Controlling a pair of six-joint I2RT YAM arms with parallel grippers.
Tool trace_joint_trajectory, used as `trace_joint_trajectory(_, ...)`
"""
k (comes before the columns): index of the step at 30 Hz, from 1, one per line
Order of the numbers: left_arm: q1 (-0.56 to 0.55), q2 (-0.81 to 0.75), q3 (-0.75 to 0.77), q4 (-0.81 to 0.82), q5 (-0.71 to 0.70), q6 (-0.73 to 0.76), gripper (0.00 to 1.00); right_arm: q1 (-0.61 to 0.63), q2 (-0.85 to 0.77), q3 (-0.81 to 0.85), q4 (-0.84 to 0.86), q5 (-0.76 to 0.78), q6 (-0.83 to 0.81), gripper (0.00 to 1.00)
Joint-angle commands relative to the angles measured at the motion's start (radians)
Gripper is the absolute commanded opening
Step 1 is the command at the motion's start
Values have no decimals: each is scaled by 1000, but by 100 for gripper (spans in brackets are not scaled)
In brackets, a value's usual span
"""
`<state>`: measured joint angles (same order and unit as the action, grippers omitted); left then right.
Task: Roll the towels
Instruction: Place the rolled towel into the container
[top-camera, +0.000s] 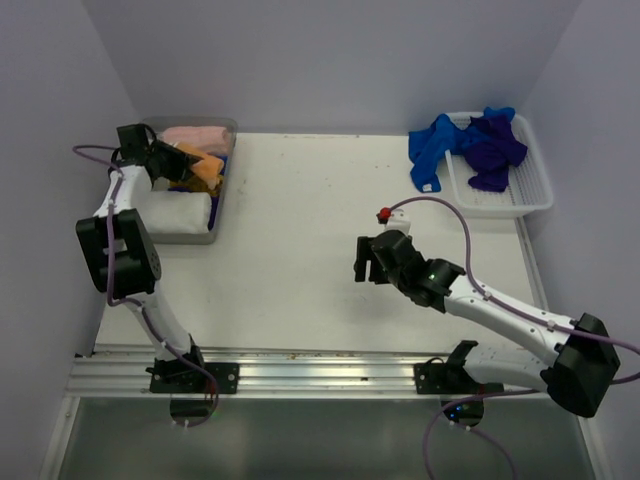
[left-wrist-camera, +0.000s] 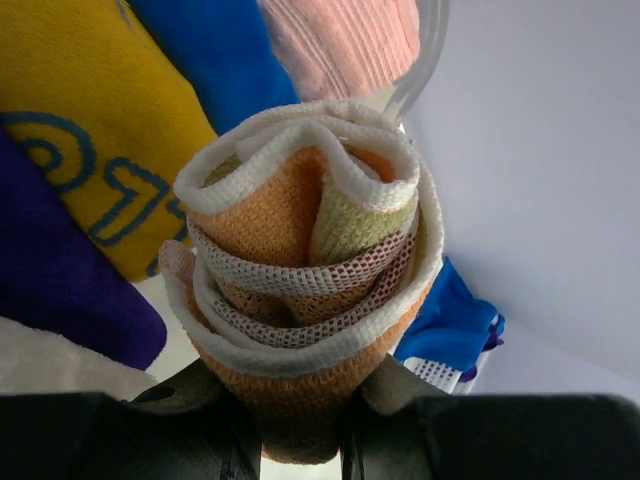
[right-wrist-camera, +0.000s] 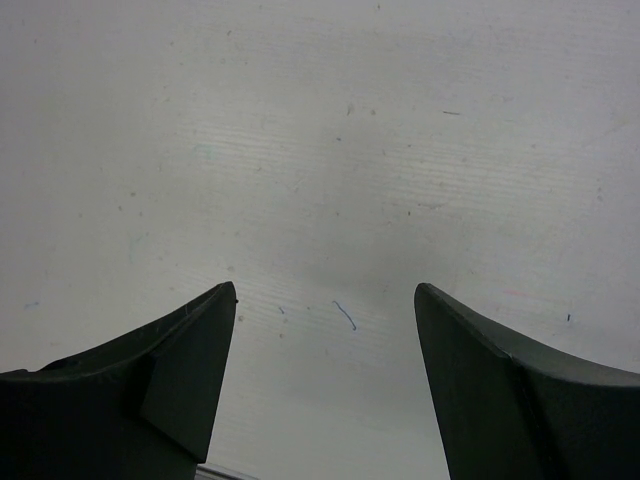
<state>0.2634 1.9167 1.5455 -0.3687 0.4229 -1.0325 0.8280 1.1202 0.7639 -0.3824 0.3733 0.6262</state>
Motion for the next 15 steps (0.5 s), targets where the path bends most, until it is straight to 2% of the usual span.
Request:
trace_joint_trajectory(1,49,8,-8,85,-9,-78,0,-1,6,-1,14,-19,21,76)
trace_joint_trajectory(7,60,27,-18,33,-105,-101,0,-1,26,-8,16,-25,20,76)
trace_joint_trajectory(15,59,94,24,-53,-157,-66,3,-1,26,-3,16,-25,21,76)
